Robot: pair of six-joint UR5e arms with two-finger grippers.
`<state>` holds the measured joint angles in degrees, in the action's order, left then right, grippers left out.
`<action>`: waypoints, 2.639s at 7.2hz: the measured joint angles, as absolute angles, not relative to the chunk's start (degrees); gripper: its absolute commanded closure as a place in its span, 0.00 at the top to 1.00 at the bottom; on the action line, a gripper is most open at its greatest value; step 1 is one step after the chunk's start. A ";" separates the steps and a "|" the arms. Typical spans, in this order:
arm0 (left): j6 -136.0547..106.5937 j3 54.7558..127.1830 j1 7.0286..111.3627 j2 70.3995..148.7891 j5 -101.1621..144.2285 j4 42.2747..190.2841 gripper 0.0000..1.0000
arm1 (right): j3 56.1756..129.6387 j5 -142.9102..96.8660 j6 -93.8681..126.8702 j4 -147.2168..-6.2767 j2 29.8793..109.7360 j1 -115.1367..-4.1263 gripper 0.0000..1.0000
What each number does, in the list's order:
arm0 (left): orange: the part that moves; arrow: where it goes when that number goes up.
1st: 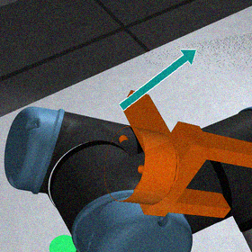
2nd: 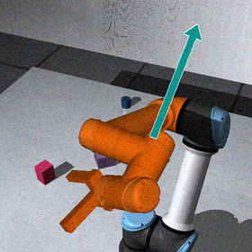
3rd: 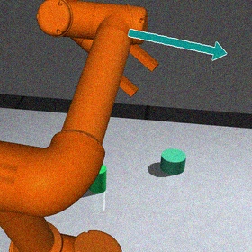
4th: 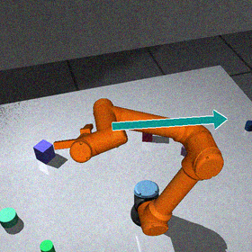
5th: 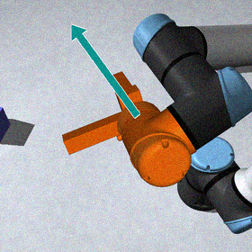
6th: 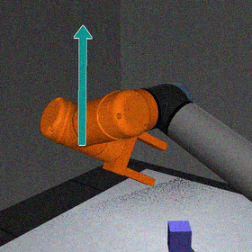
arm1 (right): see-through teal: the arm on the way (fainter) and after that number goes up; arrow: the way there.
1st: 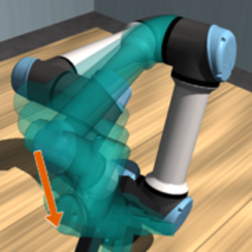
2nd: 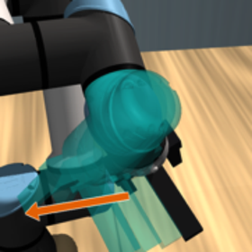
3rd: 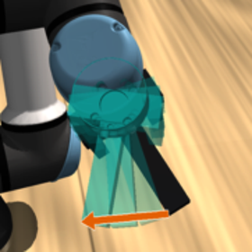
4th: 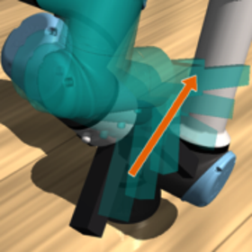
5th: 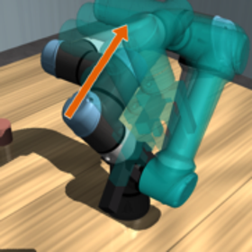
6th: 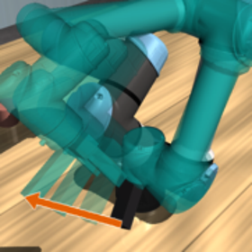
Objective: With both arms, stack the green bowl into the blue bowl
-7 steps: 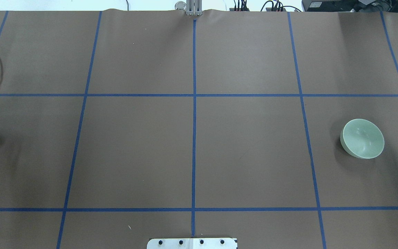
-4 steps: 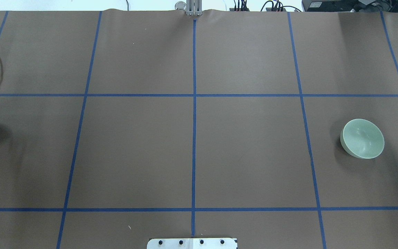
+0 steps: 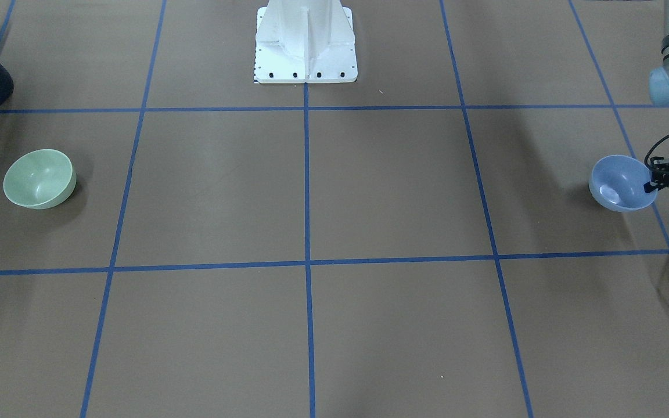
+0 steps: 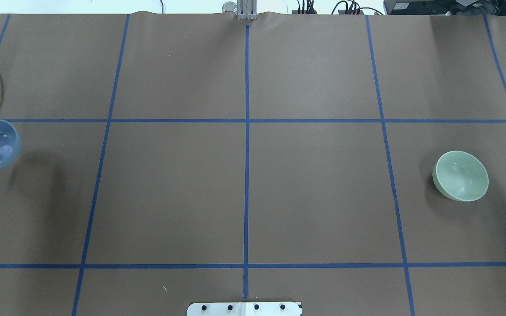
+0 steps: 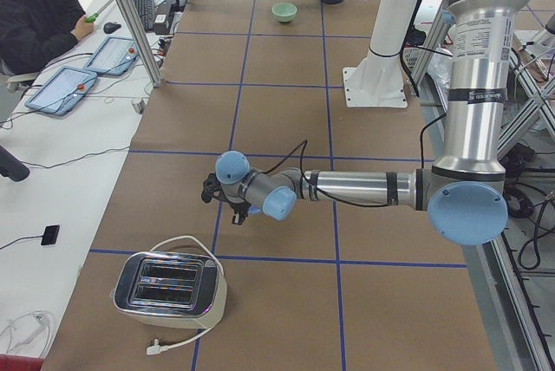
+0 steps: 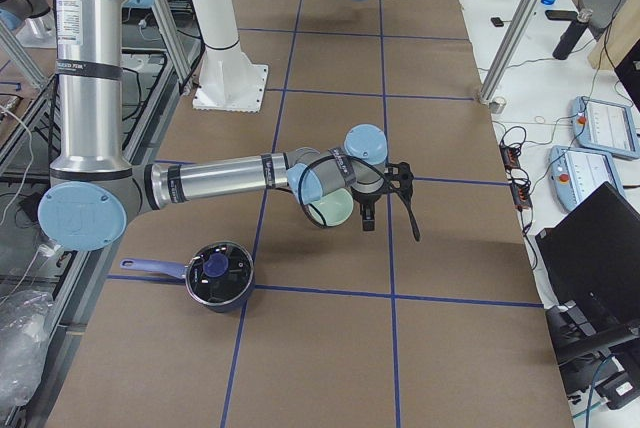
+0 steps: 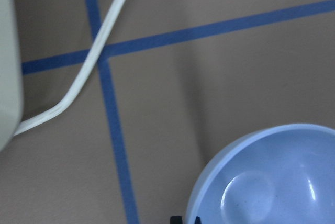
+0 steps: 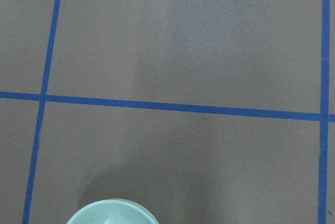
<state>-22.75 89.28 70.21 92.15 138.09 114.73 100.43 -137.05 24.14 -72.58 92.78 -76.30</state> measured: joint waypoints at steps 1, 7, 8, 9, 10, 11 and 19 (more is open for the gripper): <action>-28.99 93.21 67.75 94.50 138.17 111.64 0.00 | 99.53 -136.79 24.26 -72.39 92.83 -75.51 1.00; -65.25 97.04 47.72 116.06 129.60 105.11 0.00 | 97.80 -136.50 24.29 -71.60 94.24 -69.89 1.00; -67.11 96.77 45.76 119.04 127.74 102.64 0.00 | 97.80 -136.50 24.27 -71.54 94.52 -68.85 1.00; -68.83 96.32 44.29 121.31 126.54 101.19 0.00 | 97.80 -136.48 24.24 -71.39 94.70 -67.84 1.00; -70.32 95.43 42.92 123.23 125.37 100.60 0.00 | 97.53 -136.29 24.24 -70.38 94.99 -66.84 1.00; -71.41 94.07 41.78 125.02 124.21 100.43 0.00 | 97.00 -135.99 24.27 -68.74 95.34 -66.00 1.00; -76.05 88.61 32.00 130.55 114.74 101.73 0.00 | 94.72 -132.69 24.28 -64.47 95.61 -61.20 0.99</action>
<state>-76.05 88.61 32.00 130.55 114.74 101.73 94.72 -132.69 24.28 -64.47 95.61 -61.20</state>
